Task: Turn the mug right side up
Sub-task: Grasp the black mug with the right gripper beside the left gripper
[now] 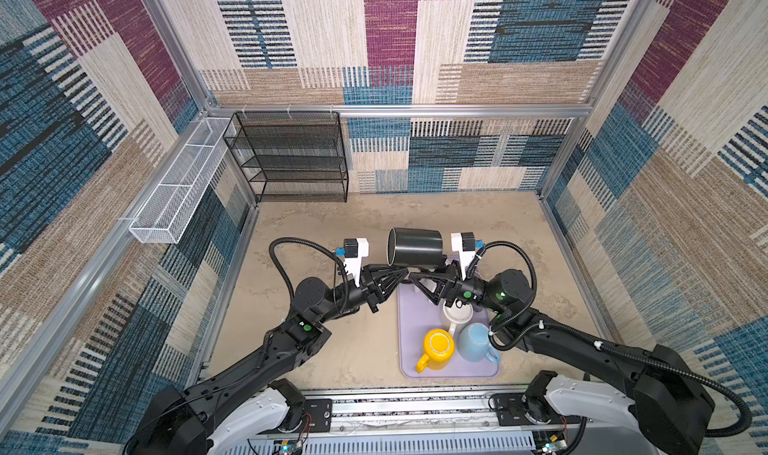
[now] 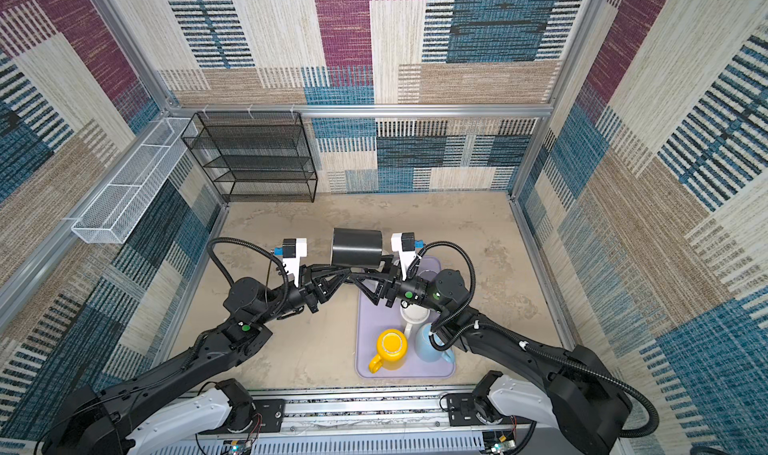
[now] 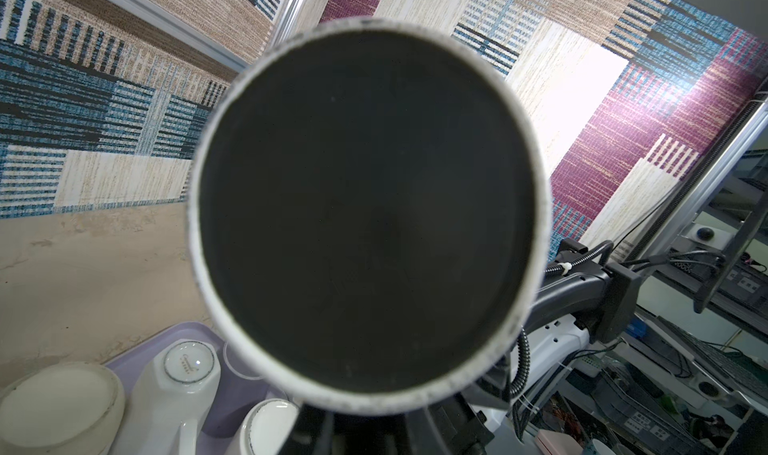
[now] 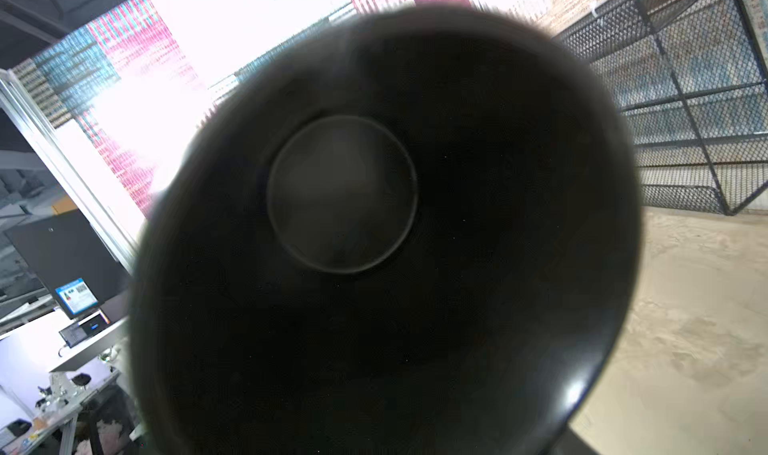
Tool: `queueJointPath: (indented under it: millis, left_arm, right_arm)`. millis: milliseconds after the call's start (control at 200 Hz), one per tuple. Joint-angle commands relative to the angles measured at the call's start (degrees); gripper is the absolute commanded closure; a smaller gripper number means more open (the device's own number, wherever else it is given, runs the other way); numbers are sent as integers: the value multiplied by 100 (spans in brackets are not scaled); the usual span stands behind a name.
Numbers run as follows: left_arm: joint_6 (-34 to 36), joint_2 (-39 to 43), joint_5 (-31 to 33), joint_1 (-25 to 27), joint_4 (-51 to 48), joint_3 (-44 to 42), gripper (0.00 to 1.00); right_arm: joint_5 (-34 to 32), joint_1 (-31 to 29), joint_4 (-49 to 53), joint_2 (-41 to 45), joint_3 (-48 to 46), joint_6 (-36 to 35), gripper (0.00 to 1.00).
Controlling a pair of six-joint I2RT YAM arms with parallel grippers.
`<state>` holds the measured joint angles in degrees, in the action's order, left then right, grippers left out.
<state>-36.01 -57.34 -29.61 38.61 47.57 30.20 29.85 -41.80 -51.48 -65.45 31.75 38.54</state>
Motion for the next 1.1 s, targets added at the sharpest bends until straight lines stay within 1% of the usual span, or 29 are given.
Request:
queueJointPath:
  millis: [0,60,145,190,296,541,696,862,962,1052,1087,1097]
  left_arm:
    - [-3,35,-56,-10,891,-13,100]
    - [5,31,-48,-8,954,-53,100]
    - [16,28,-48,-8,944,-75,100]
    - [36,28,-58,-12,925,-75,100]
    - [41,2,-90,-10,963,-86,100]
    - [-67,-213,-197,-10,1331,-102,100]
    - [-135,-378,-264,-8,1524,-93,100]
    - [-145,-453,-309,-5,1593,-84,100]
    - [-115,-486,-308,-12,1671,-127,100]
    - [-67,-536,-309,-16,1616,-119,100]
    - [-71,-563,-309,-19,1631,-114,100]
    - [-68,-571,-447,-13,1639,-111,100]
  right_arm:
    - [-161,-49,-662,23,-98,249,33]
    - [-196,-70,-787,56,-174,317,40]
    - [-247,-80,-769,116,-195,329,57]
    - [-251,-91,-750,127,-195,321,60]
    - [-232,-86,-688,127,-149,312,63]
    - [-184,-111,-828,52,-72,395,65]
    - [-67,-125,-1051,-6,-21,564,68]
    - [-102,-129,-1103,40,-3,637,73]
    - [-122,-127,-1110,66,-2,616,74]
    - [-131,-130,-1106,53,7,619,78]
    - [-137,-133,-1098,51,7,628,81]
    - [-139,-130,-1096,55,7,628,81]
